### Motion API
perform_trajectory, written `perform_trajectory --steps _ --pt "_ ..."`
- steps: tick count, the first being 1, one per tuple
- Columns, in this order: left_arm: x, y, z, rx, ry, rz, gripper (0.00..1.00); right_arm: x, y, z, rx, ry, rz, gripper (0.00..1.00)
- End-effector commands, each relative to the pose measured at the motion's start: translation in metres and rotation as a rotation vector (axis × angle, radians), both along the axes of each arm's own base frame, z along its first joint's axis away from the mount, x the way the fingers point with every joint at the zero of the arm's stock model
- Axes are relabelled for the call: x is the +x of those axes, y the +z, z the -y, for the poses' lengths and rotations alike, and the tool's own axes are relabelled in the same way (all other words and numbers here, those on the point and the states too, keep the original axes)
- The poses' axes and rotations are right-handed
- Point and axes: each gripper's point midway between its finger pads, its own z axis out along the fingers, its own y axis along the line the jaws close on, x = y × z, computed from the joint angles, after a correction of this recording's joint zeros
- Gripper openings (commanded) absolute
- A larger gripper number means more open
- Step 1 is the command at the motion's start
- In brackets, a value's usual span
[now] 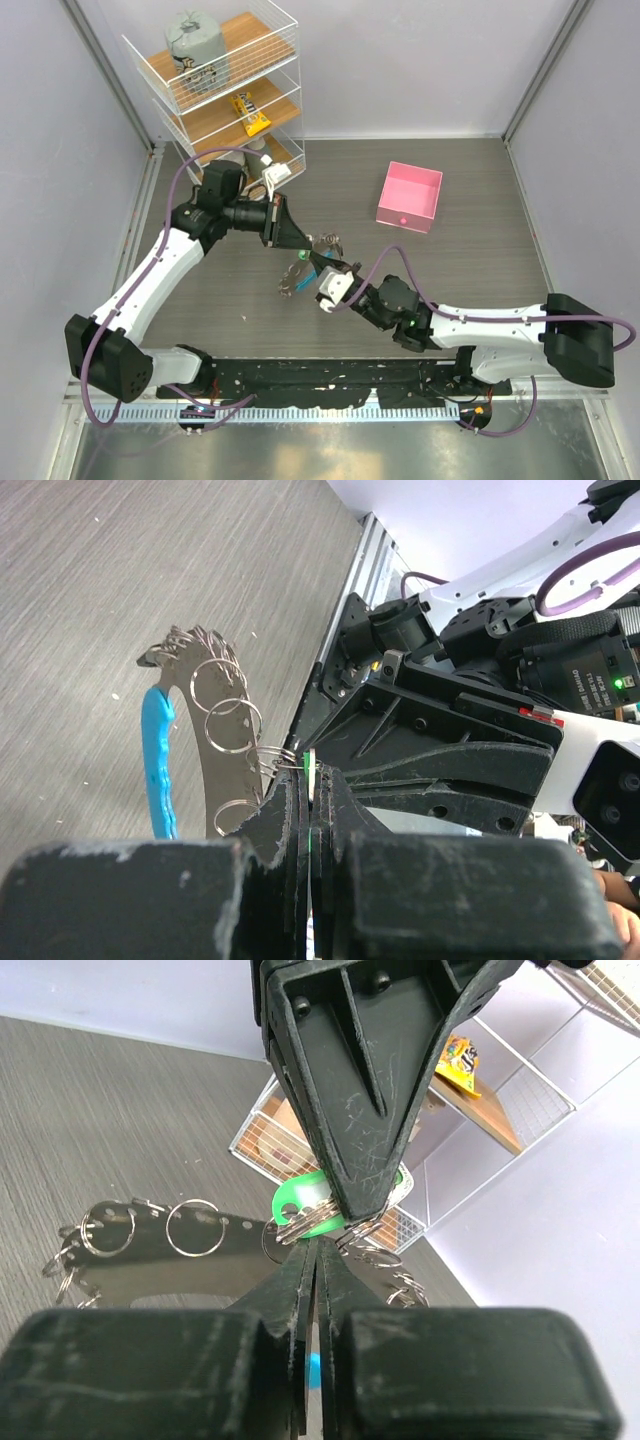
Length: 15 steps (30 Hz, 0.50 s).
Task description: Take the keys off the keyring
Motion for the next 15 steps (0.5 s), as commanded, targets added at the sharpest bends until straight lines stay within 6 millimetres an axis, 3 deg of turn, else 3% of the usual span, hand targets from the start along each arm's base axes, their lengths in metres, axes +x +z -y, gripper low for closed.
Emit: perform_trajectory --steps 1,7,15 --pt "-0.013 0.01 0.002 -0.035 -0.049 -0.016 0.0 -0.005 0.037 0.005 0.127 -0.006 0.087 0.05" --pt "-0.016 0.015 0.003 -0.047 -0.053 -0.028 0.0 -0.015 0.041 0.011 0.147 0.023 0.139 0.05" --pt "-0.014 0.018 0.002 -0.051 -0.06 -0.03 0.0 -0.025 0.025 0.022 0.124 0.049 0.144 0.05"
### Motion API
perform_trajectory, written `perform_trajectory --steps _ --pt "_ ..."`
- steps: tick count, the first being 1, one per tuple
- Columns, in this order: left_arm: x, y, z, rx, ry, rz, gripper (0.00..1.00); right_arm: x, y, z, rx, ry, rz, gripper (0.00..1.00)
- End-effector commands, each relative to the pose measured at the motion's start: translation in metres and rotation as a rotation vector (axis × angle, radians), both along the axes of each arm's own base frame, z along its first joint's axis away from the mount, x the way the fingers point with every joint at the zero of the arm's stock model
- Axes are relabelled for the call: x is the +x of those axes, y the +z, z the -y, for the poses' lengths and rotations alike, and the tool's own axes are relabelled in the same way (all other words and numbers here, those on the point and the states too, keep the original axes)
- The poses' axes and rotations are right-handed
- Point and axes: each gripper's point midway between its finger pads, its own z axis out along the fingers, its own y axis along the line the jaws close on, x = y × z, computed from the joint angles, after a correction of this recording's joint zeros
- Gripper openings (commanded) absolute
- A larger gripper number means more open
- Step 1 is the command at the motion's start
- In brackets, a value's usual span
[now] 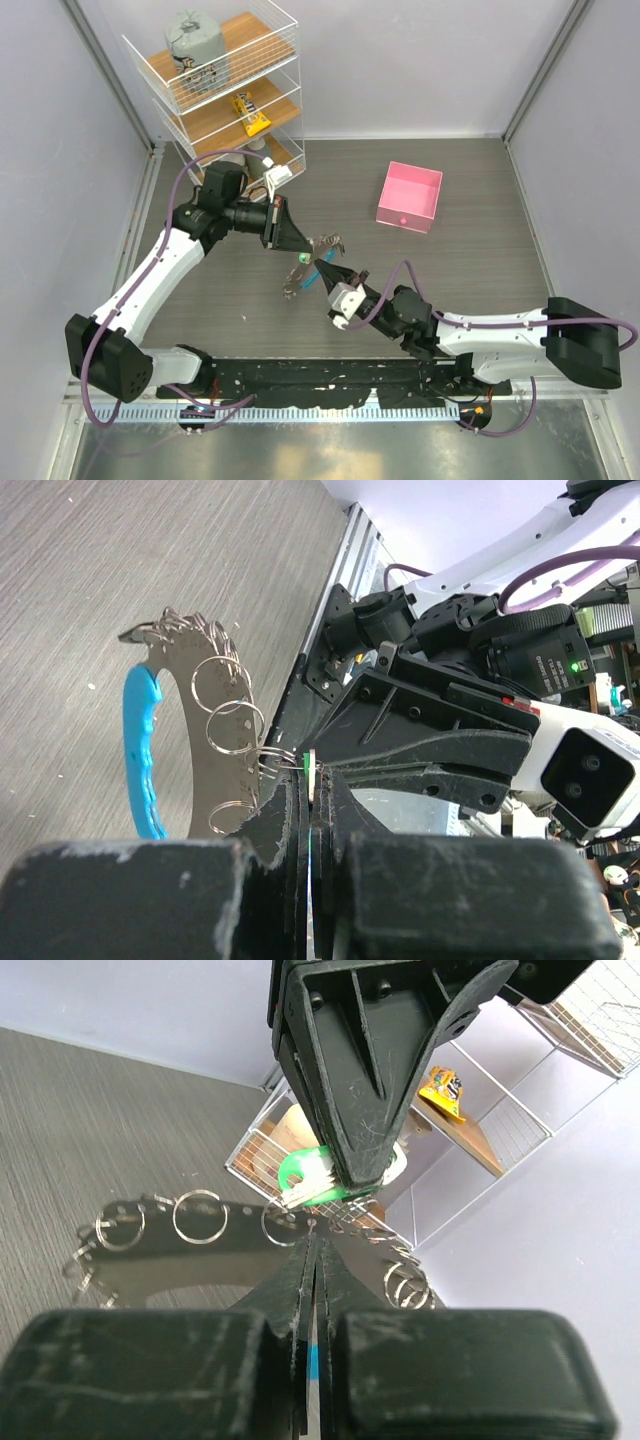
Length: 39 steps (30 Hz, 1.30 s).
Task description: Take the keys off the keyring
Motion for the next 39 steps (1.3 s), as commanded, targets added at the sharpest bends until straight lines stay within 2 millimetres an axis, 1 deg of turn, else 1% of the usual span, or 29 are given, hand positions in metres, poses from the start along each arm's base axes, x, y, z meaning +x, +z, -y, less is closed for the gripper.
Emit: perform_trajectory --steps 1,2,3,4,5,6,15,21,29,33,35,36,39 --pt "-0.006 0.017 0.002 -0.046 -0.041 0.015 0.0 -0.008 0.027 0.011 0.099 0.012 0.044 0.05" --pt "-0.007 0.017 0.002 -0.047 -0.044 0.015 0.0 -0.007 0.028 0.013 0.11 0.005 0.029 0.08" --pt "-0.006 0.017 0.002 -0.046 -0.043 0.015 0.0 -0.005 0.024 0.014 0.101 -0.011 0.014 0.24" --pt "-0.006 0.017 0.002 -0.045 -0.043 0.015 0.0 -0.004 0.028 0.015 0.115 -0.015 0.005 0.28" --pt "-0.006 0.016 0.002 -0.045 -0.045 0.013 0.0 -0.003 0.026 0.015 0.102 -0.018 -0.002 0.3" --pt "-0.006 0.015 0.002 -0.043 -0.045 0.009 0.0 -0.002 0.029 0.014 0.106 -0.021 -0.003 0.31" --pt "-0.009 0.015 0.0 -0.044 -0.043 0.009 0.0 0.007 0.035 0.001 0.08 -0.052 0.015 0.31" --pt "-0.012 0.015 0.0 -0.045 -0.042 0.003 0.0 0.009 0.037 -0.006 0.07 -0.054 0.026 0.3" --pt "-0.022 0.017 -0.001 -0.053 -0.052 -0.01 0.0 0.013 0.035 -0.009 0.057 -0.073 0.031 0.3" --pt "-0.026 0.014 -0.001 -0.055 -0.051 -0.016 0.0 0.014 0.037 -0.009 0.065 -0.082 0.031 0.29" --pt "-0.027 0.013 -0.001 -0.057 -0.053 -0.019 0.0 0.014 0.038 -0.01 0.067 -0.081 0.028 0.26" --pt "-0.029 0.013 -0.001 -0.058 -0.053 -0.019 0.0 0.014 0.038 -0.009 0.067 -0.081 0.028 0.22" --pt "-0.03 0.016 -0.001 -0.061 -0.05 -0.01 0.0 0.014 0.037 -0.008 0.068 -0.08 0.026 0.15"
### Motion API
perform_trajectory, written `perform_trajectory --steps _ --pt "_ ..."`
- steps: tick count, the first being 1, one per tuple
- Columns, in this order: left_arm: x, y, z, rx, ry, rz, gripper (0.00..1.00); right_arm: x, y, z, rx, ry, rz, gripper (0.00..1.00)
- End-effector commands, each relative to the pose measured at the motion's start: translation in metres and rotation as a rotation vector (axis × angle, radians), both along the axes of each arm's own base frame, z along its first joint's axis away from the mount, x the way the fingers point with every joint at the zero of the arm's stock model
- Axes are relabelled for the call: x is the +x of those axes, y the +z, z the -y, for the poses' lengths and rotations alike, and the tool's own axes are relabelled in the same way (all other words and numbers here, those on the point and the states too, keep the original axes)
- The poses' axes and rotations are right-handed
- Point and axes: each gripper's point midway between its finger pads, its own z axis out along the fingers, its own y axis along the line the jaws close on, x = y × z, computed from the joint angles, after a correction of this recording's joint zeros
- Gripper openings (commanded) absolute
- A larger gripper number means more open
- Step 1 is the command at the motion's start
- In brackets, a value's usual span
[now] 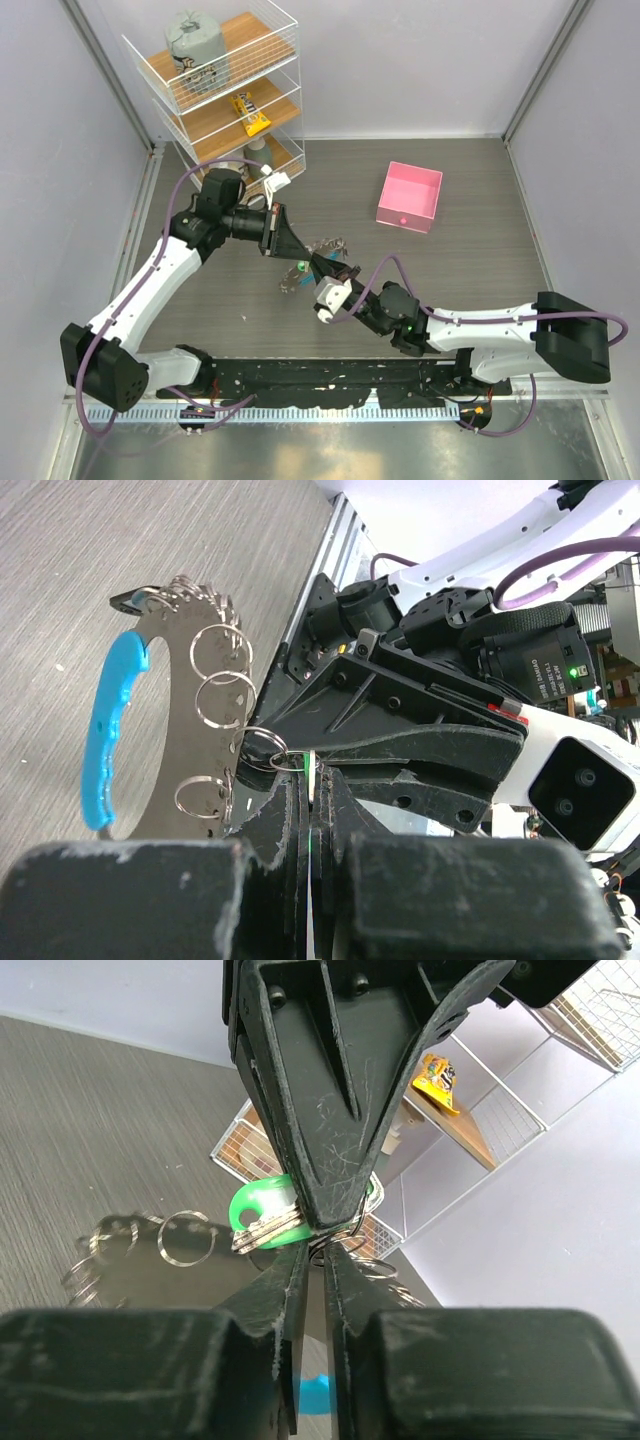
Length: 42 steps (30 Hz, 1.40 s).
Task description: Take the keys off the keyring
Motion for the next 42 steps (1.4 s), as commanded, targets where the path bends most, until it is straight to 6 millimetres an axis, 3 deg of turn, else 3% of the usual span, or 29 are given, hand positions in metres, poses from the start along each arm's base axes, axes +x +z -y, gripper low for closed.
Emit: perform_trajectory --steps 1,7,18,23,32,42 --pt "-0.013 0.019 0.001 -0.053 -0.039 0.037 0.0 0.0 0.033 0.003 0.099 -0.013 0.032 0.13" --pt "-0.01 0.024 0.002 -0.057 -0.037 0.043 0.0 -0.006 0.031 0.008 0.102 0.014 0.036 0.05" --pt "-0.007 0.034 0.005 -0.094 -0.055 0.002 0.0 -0.032 0.028 0.011 0.05 0.15 0.117 0.05" --pt "0.002 0.033 0.009 -0.1 -0.033 -0.125 0.0 -0.045 0.026 0.01 0.026 0.212 0.198 0.06" --pt "0.018 0.014 0.008 -0.106 0.021 -0.234 0.0 -0.051 0.041 0.021 0.095 0.21 0.249 0.05" --pt "0.025 -0.027 0.012 -0.068 0.016 -0.456 0.0 -0.059 0.051 0.023 0.126 0.25 0.269 0.05"
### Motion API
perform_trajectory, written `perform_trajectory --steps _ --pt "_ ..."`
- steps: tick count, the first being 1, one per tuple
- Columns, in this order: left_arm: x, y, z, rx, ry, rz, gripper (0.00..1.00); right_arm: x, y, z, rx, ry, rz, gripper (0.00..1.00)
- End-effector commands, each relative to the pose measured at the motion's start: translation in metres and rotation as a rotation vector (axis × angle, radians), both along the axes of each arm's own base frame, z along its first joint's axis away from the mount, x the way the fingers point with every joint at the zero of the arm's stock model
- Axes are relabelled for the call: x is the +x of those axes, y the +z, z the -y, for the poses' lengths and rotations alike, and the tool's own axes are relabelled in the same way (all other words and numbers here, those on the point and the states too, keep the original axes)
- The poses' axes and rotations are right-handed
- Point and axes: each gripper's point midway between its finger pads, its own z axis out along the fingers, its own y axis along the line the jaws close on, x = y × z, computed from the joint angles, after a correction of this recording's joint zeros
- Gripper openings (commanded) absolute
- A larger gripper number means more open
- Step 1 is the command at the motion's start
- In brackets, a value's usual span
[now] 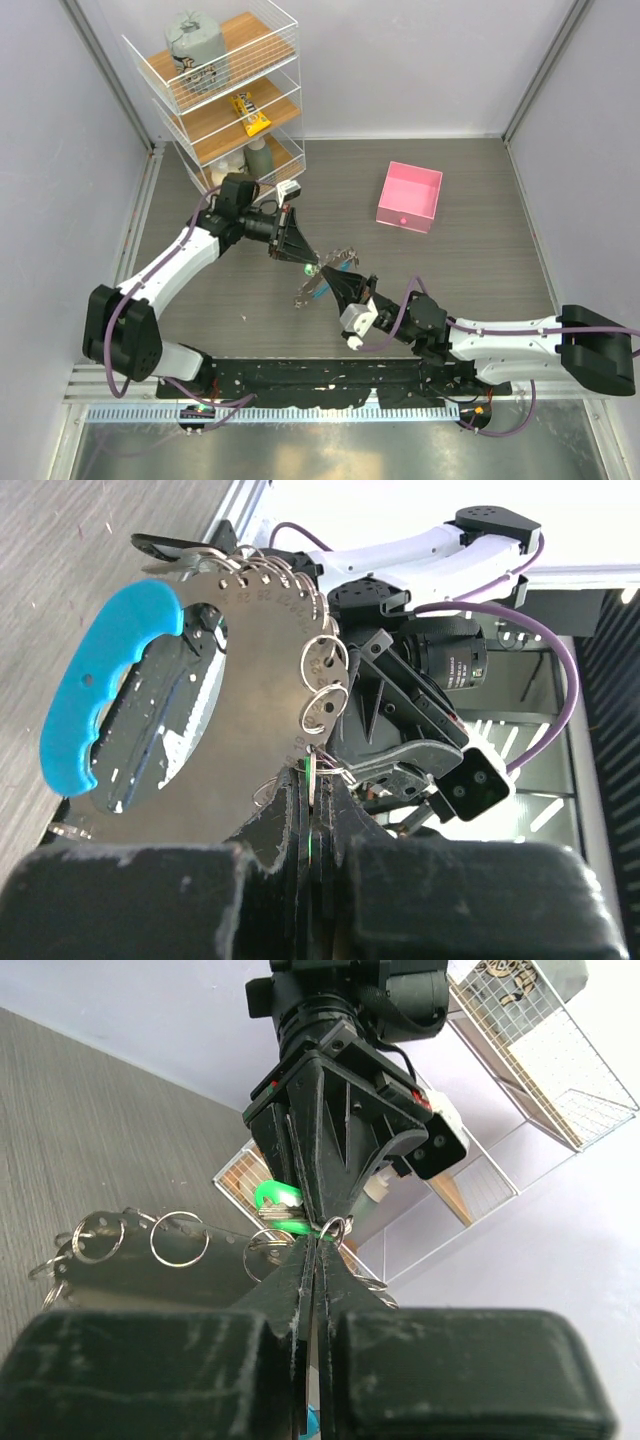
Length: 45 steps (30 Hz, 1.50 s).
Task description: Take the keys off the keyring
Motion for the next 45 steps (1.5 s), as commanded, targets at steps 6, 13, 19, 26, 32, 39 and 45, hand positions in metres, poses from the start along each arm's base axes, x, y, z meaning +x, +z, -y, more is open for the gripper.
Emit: perform_trajectory --steps 6,13,19,26,32,39,45 --pt "0.006 -0.017 0.012 -0.001 -0.044 -0.088 0.0 -0.025 0.049 -0.005 0.169 0.134 0.062 0.05" --pt "-0.006 -0.028 0.018 0.007 -0.095 -0.13 0.0 -0.009 0.052 0.001 0.233 0.113 0.01 0.05" --pt "0.0 -0.041 0.011 0.107 -0.053 -0.055 0.0 0.009 0.057 0.021 0.336 0.097 -0.087 0.05" --pt "0.017 -0.035 0.004 0.113 0.012 0.032 0.0 0.031 0.048 0.042 0.404 0.04 -0.275 0.06" --pt "0.014 -0.029 0.002 0.115 -0.032 0.061 0.0 0.052 0.031 0.042 0.37 -0.004 -0.524 0.22" --pt "0.014 -0.015 0.0 0.133 -0.047 0.113 0.0 0.033 0.016 0.034 0.26 0.148 -0.597 0.25" --pt "0.016 -0.006 0.0 0.127 -0.035 0.127 0.0 0.023 0.011 0.024 0.185 0.209 -0.591 0.26"
